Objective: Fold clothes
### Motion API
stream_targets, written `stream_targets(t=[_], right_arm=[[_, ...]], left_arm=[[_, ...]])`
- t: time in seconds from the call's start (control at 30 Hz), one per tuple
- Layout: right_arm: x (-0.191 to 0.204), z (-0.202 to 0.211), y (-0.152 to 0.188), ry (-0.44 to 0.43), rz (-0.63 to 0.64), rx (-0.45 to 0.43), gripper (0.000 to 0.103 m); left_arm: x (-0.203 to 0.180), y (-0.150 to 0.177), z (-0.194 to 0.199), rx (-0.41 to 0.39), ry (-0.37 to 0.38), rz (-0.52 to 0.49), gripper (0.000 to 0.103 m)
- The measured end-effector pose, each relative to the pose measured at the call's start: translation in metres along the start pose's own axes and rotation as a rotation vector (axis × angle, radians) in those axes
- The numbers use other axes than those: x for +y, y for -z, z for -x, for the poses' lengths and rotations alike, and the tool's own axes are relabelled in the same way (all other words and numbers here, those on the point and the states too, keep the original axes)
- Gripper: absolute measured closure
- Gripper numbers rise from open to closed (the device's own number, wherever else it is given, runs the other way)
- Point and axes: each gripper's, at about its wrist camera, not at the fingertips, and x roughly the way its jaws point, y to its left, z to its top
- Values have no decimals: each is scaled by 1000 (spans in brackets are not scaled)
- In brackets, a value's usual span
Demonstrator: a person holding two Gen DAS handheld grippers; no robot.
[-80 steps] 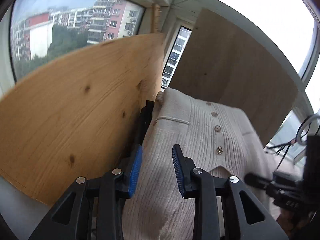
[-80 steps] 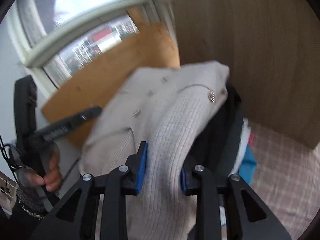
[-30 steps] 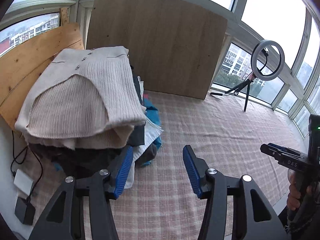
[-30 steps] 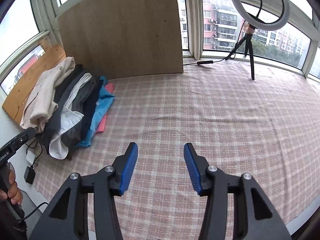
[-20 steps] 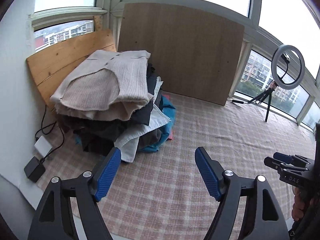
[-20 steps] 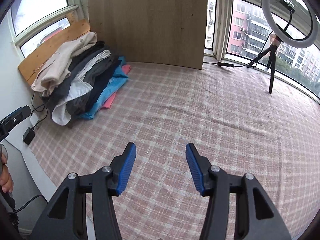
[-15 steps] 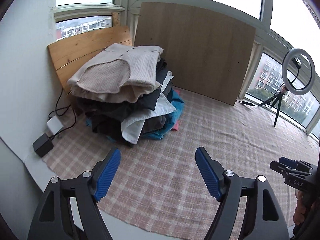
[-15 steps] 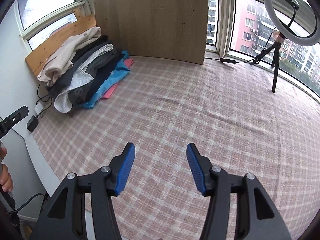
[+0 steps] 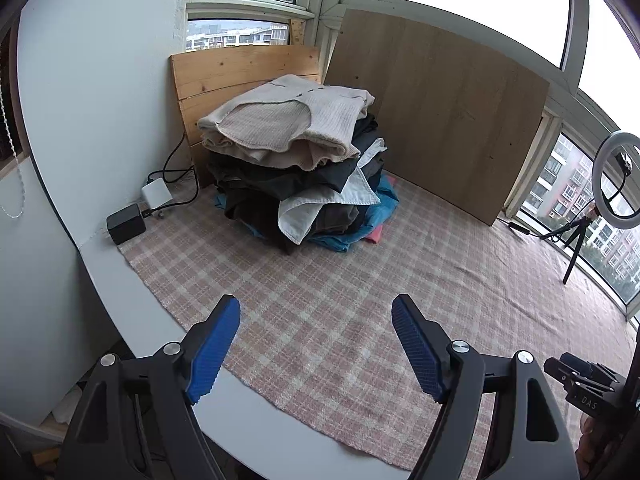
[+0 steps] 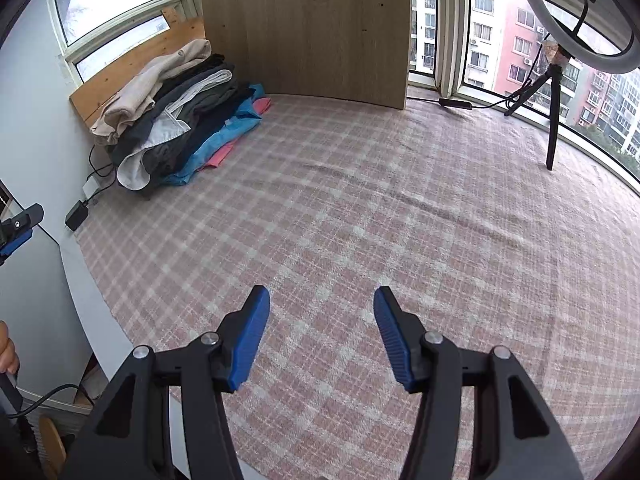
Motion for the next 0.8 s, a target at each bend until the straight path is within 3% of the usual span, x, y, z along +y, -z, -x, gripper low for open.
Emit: stream_targets(t=[0.3, 0.8], right_arm=[[8, 4, 3, -5, 32, -13, 49], [8, 8, 12, 7, 41, 0, 49]], left_arm=[[13, 2, 6, -2, -31, 64, 26], [13, 10, 14, -21, -21, 43, 27]])
